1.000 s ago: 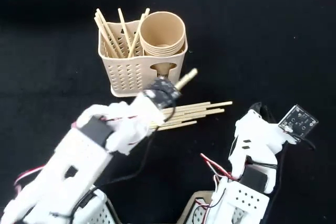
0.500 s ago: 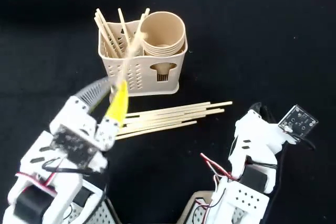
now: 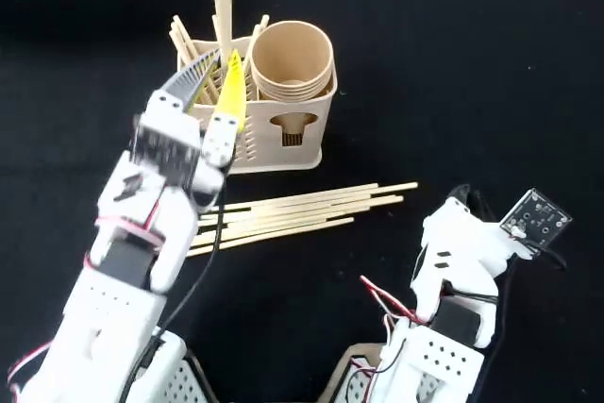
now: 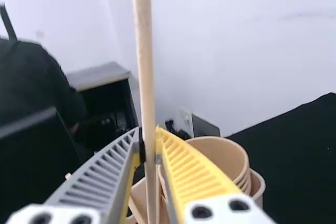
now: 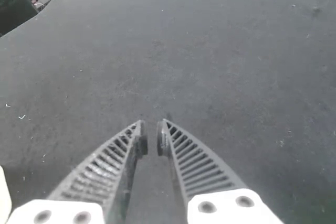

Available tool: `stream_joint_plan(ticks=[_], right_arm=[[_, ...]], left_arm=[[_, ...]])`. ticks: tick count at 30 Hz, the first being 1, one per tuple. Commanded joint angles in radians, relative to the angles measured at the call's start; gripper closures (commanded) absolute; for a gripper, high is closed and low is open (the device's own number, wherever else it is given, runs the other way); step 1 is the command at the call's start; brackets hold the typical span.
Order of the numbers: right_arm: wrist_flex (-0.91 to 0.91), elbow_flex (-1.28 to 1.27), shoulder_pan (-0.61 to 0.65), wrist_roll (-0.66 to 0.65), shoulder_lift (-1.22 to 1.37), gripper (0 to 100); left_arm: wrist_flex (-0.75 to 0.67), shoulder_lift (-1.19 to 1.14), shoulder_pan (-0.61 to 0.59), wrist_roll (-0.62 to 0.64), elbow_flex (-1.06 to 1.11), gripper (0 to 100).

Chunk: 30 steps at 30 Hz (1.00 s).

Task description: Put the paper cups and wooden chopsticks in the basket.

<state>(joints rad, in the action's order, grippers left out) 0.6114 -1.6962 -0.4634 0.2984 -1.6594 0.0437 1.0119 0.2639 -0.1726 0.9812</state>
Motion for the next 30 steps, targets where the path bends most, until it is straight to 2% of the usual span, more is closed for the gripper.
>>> stream_joint_plan(ticks=[1,6,15,20,25,30], right_arm=[[-0.021,0.004,0.015,-0.012,-0.010,93.5],[-0.021,0.005,0.015,-0.012,-0.010,93.5],[-0.021,0.004,0.080,-0.014,-0.012,93.5],[-0.021,0.004,0.080,-0.014,-0.012,93.5],[-0.021,0.004,0.080,-0.014,-0.012,93.5],[-0.021,0.004,0.080,-0.014,-0.012,93.5]], left_arm=[[-0.031,-0.137,-0.056,0.054,-0.113,97],[-0.032,-0.270,-0.124,0.058,-0.148,97],[-0.023,-0.327,-0.134,0.058,-0.145,96],[0.153,-0.325,-0.131,0.060,-0.211,84],[0.264,-0.302,-0.153,0.060,-0.271,87],[0.338,-0.129,-0.179,0.054,-0.277,88]])
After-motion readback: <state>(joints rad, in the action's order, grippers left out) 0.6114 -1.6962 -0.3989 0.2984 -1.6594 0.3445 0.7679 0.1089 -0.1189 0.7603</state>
